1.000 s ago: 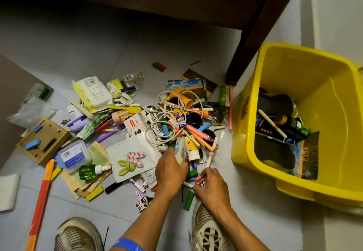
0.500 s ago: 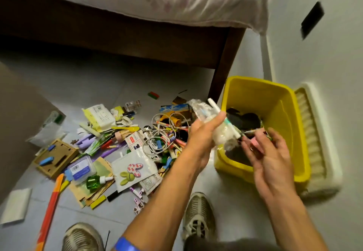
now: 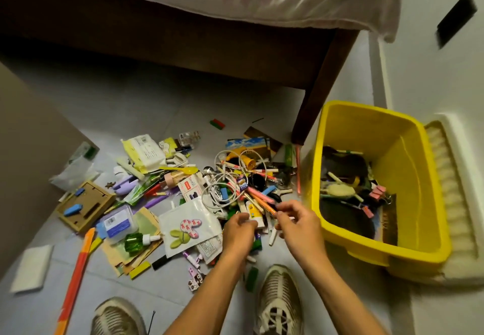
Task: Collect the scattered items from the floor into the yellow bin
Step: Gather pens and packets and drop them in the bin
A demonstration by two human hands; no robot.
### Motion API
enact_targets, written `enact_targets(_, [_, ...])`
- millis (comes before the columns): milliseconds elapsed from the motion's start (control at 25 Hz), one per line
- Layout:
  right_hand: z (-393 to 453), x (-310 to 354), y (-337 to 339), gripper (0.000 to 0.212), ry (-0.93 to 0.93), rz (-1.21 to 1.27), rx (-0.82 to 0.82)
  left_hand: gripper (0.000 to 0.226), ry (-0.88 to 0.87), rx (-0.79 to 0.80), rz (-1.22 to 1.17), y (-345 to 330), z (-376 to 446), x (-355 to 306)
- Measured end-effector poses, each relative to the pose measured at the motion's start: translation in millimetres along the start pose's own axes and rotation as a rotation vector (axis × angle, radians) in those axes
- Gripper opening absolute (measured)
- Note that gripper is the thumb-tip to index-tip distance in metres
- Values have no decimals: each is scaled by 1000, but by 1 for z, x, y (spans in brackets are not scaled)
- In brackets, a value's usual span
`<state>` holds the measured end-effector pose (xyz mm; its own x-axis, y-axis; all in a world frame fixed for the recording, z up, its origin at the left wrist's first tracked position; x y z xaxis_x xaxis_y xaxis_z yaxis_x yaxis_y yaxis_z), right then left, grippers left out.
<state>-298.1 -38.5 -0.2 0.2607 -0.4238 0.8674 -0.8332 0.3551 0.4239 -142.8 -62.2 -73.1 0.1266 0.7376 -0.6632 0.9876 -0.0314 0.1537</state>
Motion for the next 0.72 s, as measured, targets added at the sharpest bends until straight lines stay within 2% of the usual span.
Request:
enact_targets(80, [34, -11, -33, 18, 92, -253, 15, 22, 1, -34, 47, 3, 33, 8])
enact_targets(160, [70, -26, -62, 30, 143, -512, 55, 24, -20, -53, 96, -3, 64, 9])
enact_targets(240, [96, -47, -80, 36, 82, -710, 142, 29, -35, -68, 63, -12, 85, 7])
enact_targets(280, [104, -57, -83, 31, 39, -734, 173, 27, -24, -90, 25, -15, 93, 7])
enact_targets(360, [106, -69, -87, 18, 38, -649, 214, 15, 6, -120, -14, -20, 104, 12])
enact_targets(480, [79, -69, -85, 25, 84, -453, 233, 11, 4, -57, -87, -27, 100, 15])
enact_targets(640, [33, -60, -48, 31, 74, -437, 12, 18, -22, -45, -160, -9, 72, 20])
enact_targets(720, [-4, -53, -29, 33, 35, -282, -7, 18, -43, -69, -102, 11, 50, 30])
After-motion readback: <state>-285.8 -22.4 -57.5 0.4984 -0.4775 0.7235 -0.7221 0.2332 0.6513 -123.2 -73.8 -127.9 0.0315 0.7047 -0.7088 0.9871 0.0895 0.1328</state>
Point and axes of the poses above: each hand's wrist, its own z-axis towards the middle knuckle, its own y-axis out of the back of the hand, x = y × z, the point moved 7 cm from there along z, towards the middle knuckle, and after that the axes turned 3 degrees about -x, right-handed, at the moved point
